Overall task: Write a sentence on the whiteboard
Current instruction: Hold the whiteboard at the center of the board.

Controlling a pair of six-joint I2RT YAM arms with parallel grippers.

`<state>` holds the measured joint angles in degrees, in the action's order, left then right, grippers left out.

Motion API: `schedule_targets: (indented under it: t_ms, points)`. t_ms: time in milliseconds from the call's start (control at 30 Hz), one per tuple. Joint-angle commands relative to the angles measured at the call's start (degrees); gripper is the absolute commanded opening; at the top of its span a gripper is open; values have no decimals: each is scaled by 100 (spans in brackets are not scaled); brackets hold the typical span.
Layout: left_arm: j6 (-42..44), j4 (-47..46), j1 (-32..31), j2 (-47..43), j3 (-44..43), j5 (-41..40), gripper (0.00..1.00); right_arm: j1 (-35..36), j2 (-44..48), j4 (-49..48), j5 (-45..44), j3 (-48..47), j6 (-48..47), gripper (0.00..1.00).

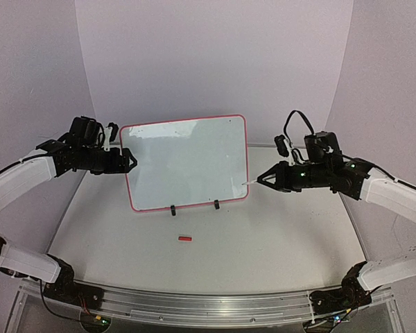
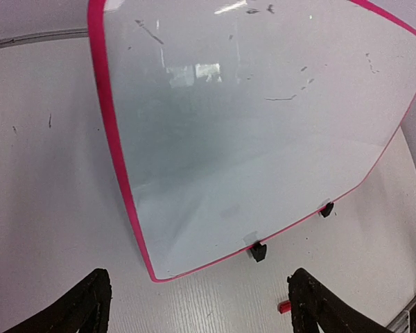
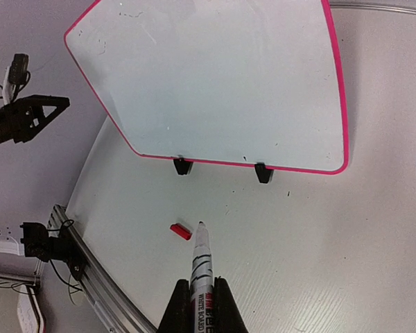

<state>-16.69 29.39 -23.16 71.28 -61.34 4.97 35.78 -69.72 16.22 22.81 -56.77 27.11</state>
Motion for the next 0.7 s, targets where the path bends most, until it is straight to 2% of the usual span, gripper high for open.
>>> schedule_targets:
  t_ms: [0, 167, 367, 667]
  points:
    - [-139, -285, 249, 282, -13, 110, 89, 284, -154, -255, -379, -313, 18, 0]
    - [-104, -584, 289, 469, 29, -241, 90, 389, -225, -344, -485, -326, 66, 0]
    - [93, -1131, 292, 648, 203, 101, 90, 414, -243, -391, -562, -349, 64, 0]
    - [321, -1175, 294, 1002, 130, 39, 89, 413, -152, -391, -637, -302, 70, 0]
